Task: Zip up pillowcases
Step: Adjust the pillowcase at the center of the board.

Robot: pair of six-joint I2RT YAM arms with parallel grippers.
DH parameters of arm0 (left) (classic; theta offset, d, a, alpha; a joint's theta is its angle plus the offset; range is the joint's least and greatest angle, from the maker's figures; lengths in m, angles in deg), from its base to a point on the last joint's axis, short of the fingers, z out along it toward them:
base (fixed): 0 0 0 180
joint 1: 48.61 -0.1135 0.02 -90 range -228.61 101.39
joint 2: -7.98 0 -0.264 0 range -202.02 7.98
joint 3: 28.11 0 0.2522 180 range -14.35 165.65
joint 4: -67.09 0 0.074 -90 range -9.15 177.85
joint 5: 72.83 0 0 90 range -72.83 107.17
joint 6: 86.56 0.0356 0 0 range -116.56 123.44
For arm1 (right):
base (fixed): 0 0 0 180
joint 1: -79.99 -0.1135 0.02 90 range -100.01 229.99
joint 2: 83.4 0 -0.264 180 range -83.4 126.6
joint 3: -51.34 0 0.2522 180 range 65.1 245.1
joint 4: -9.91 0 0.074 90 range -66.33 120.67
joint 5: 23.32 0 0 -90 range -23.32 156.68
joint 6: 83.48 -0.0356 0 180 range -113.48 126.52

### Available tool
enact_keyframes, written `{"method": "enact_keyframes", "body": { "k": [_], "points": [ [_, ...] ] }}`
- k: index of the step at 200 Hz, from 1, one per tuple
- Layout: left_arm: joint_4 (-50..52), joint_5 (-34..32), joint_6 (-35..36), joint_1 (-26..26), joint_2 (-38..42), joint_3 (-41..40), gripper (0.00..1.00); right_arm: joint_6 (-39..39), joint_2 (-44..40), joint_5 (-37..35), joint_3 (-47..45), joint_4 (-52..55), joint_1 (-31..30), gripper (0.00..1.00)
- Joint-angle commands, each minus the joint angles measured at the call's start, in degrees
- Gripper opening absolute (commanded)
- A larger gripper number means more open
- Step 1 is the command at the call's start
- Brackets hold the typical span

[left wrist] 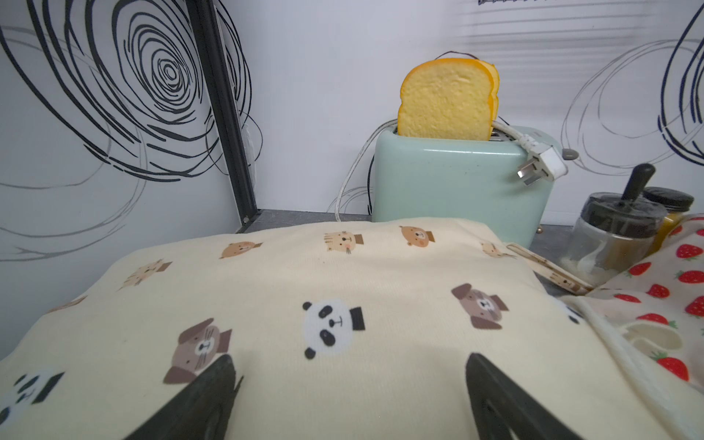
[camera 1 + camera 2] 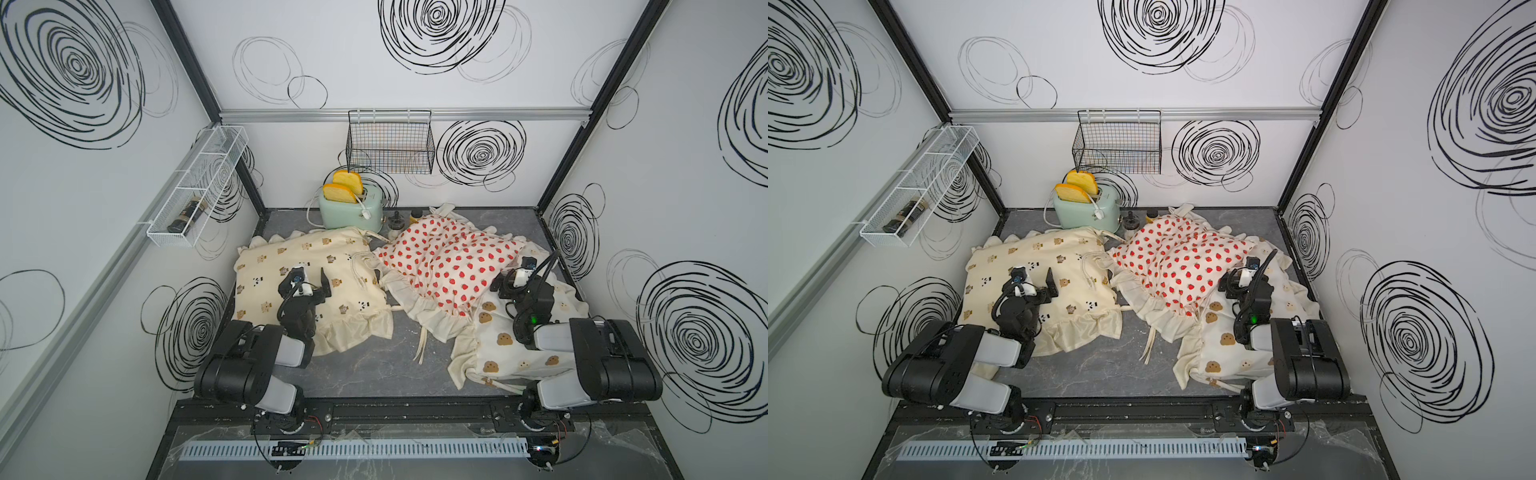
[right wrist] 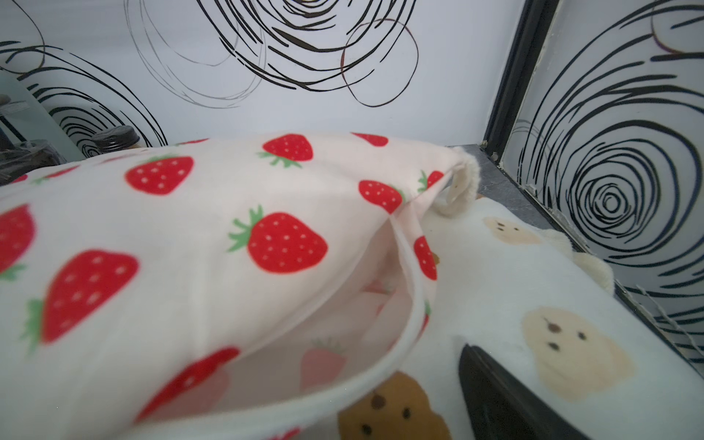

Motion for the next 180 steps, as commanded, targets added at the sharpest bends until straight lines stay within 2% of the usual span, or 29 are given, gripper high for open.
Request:
{"method": "enact_keyframes", "body": {
  "k": [1,45,73,100,114,136,151,167,180],
  "points": [
    [-1.84,-0.23,0.03,0.06,0.26,0.6,0.96,0.22,0.33,-0.21,0.2,-0.22,-0.06,0.97],
    [-2.22,-0.69,-0.02,0.19,0.99,0.21,0.96,0.67,-0.65,0.28,0.33,-0.13,-0.12,0.97],
    [1.76,-2.05,0.77,1.12,7.85,-0.95,0.96,-0.58,-8.06,-1.23,4.93,15.24,-0.76,0.98],
    [13.73,-2.56,0.03,1.6,17.48,0.94,0.96,-8.22,-14.27,0.35,8.15,25.27,1.09,0.97],
    [22.47,-2.43,-4.08,1.07,22.87,3.23,0.96,-15.33,-16.59,-0.5,10.4,31.54,2.39,0.97],
    [31.66,1.78,-13.26,-1.03,29.92,6.01,0.96,-26.14,-18.03,0.34,15.25,44.27,5.27,0.98],
    [36.01,6.61,-22.43,-3.61,33.72,7.21,0.96,-29.46,-18.45,8.2,15.38,47.18,8.49,0.98],
    [35.78,15.98,-28.34,-7.55,36.78,6.64,0.96,-32.33,-19.11,19.03,14.12,46.9,12.64,0.98],
    [36.07,17.7,-34.79,-9.78,38.63,5.33,0.96,-33.21,-20.46,23.82,14.41,49.48,14.02,0.97]
  ]
}}
